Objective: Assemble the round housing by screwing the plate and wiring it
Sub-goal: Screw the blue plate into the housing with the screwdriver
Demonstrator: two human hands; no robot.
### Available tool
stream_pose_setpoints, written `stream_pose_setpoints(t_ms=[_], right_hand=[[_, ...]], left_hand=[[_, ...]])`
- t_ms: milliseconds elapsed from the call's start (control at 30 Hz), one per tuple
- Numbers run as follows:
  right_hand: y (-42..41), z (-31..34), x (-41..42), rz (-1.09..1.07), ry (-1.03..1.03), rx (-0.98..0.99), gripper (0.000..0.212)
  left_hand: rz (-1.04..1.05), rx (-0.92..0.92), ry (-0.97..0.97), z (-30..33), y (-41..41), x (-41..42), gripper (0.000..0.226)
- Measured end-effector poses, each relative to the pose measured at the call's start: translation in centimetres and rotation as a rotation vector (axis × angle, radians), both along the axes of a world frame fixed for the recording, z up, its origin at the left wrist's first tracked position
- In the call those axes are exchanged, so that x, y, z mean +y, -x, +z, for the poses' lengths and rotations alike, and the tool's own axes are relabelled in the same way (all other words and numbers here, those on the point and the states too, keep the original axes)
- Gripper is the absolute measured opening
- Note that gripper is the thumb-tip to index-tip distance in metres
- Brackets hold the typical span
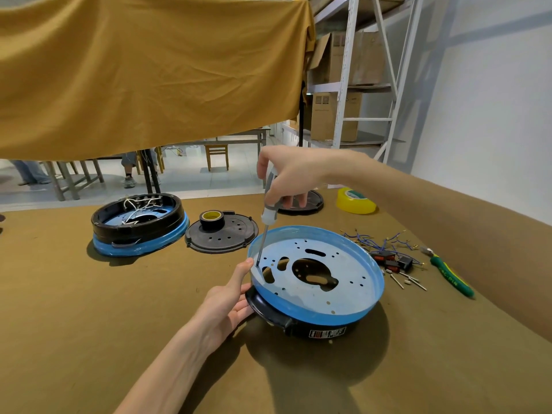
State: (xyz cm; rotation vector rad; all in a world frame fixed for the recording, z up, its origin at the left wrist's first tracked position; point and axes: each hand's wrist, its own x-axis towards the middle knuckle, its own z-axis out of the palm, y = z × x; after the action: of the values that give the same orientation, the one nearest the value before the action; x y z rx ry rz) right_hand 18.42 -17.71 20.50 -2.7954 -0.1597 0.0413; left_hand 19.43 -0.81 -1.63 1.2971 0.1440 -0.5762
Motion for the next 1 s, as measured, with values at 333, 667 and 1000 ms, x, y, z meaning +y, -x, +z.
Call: stream_pose_setpoints(t_ms=[333,667,1000], right_hand=[[-0.6,0.4,0.1,-0.002,0.072,0.014,0.024],[-0.8,-0.3,0.4,0.000,0.106,-0.046,0.031],[-1.1,-1.0,0.2,-0.020,0.136,-0.101,0.038]], left_hand=[[-0.005,0.014,0.001,0.2,0.1,0.1,0.106],[-0.013,0.020,-0.005,0.0,0.0,0.1,0.084],[-0.018,0.026,-0.012,0.5,0.4,0.1,0.080]])
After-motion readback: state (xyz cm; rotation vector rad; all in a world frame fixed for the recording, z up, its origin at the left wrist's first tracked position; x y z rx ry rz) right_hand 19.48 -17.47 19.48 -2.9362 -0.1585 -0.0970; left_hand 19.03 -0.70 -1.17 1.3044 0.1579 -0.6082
